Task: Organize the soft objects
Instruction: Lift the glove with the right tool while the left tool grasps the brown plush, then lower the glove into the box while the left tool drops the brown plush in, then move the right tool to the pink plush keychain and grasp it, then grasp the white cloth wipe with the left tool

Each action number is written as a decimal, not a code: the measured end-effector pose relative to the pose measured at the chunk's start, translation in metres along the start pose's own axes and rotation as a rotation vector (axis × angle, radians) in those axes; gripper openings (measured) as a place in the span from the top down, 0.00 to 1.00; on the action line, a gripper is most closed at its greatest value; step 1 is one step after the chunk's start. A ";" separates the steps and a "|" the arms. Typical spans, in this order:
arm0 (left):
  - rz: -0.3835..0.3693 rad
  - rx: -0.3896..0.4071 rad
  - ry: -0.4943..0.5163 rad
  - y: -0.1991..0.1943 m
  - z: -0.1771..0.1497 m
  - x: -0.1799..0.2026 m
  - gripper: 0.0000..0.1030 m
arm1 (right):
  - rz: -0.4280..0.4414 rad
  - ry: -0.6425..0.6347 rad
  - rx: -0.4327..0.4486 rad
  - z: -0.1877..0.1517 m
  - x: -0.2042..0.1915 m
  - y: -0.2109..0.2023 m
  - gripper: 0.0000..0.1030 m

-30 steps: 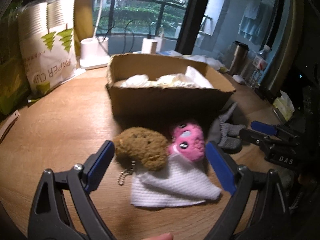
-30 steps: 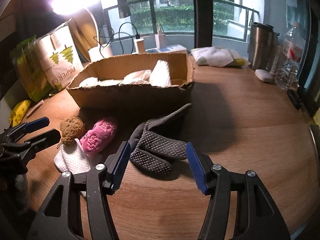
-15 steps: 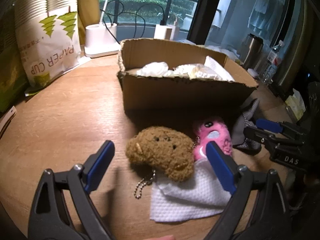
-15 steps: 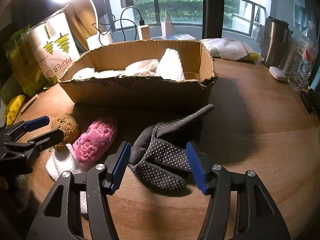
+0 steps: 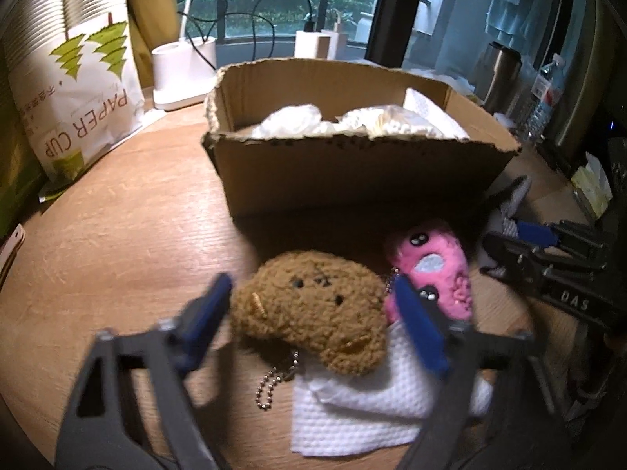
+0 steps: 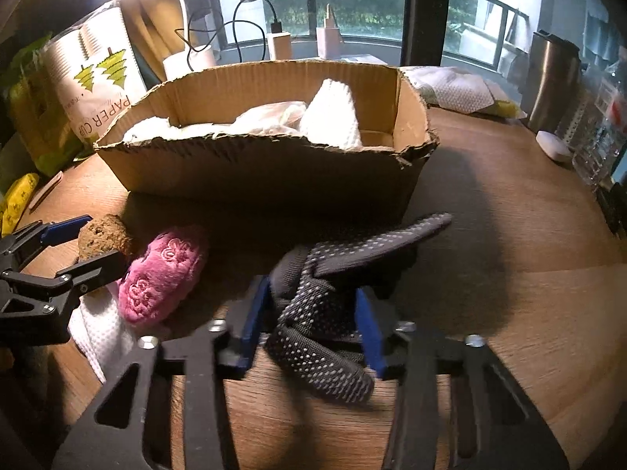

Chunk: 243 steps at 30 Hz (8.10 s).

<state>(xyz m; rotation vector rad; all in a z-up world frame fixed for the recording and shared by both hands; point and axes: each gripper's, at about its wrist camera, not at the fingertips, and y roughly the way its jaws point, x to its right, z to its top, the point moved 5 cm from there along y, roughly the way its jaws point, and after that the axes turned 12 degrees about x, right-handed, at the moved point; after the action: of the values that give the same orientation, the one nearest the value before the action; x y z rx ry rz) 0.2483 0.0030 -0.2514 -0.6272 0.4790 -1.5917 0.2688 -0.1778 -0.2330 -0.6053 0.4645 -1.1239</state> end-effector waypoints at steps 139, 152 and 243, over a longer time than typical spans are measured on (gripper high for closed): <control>-0.024 0.231 -0.066 -0.002 0.126 0.032 0.17 | -0.027 -0.046 0.241 0.104 0.042 -0.016 0.46; -0.006 0.272 -0.070 -0.050 0.106 0.018 0.17 | -0.016 -0.056 0.274 0.094 0.015 -0.051 0.40; -0.028 -0.034 0.173 -0.031 -0.040 0.073 0.43 | 0.120 0.127 0.169 -0.020 0.036 -0.052 0.60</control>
<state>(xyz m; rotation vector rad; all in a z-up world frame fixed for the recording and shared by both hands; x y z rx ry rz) 0.1949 -0.0683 -0.2535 -0.5258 0.6291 -1.6753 0.2333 -0.2311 -0.2152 -0.3558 0.5023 -1.0786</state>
